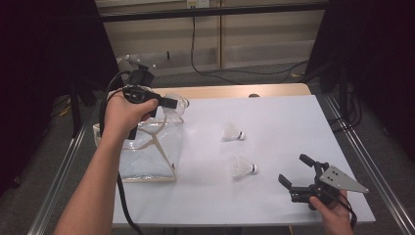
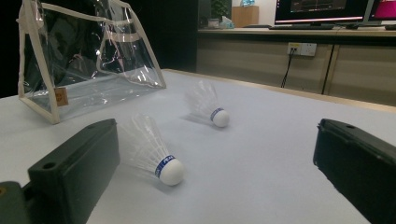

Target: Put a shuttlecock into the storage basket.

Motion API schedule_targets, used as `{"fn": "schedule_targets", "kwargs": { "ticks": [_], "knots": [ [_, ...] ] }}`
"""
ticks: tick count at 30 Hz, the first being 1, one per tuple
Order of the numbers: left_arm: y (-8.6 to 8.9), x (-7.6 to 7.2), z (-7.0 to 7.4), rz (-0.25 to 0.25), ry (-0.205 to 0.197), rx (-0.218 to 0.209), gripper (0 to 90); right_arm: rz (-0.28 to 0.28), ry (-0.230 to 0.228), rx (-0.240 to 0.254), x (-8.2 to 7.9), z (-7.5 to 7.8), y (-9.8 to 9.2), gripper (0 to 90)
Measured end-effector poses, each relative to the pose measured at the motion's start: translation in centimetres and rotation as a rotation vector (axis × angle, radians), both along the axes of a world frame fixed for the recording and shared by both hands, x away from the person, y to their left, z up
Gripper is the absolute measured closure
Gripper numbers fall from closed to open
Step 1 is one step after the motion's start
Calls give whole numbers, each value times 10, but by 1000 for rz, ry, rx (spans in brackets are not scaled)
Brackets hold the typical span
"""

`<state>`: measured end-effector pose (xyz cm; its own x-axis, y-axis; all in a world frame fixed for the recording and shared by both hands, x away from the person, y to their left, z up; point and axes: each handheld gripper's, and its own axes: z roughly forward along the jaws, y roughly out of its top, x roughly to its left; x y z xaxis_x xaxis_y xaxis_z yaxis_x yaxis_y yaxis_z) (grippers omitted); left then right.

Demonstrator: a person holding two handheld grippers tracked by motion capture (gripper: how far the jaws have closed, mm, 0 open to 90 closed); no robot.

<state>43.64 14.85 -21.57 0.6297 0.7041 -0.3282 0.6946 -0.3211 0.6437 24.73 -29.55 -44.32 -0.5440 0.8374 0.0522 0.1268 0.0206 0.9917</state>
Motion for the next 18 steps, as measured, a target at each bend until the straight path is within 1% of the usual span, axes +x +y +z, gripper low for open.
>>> {"fn": "schedule_targets", "kwargs": {
  "ticks": [6,18],
  "knots": [
    [4,0,4,13,-6,3,894,-1,1,-1,0,0,0,0],
    [15,2,8,30,-7,-7,894,1,-2,-2,0,0,0,0]
  ]
}}
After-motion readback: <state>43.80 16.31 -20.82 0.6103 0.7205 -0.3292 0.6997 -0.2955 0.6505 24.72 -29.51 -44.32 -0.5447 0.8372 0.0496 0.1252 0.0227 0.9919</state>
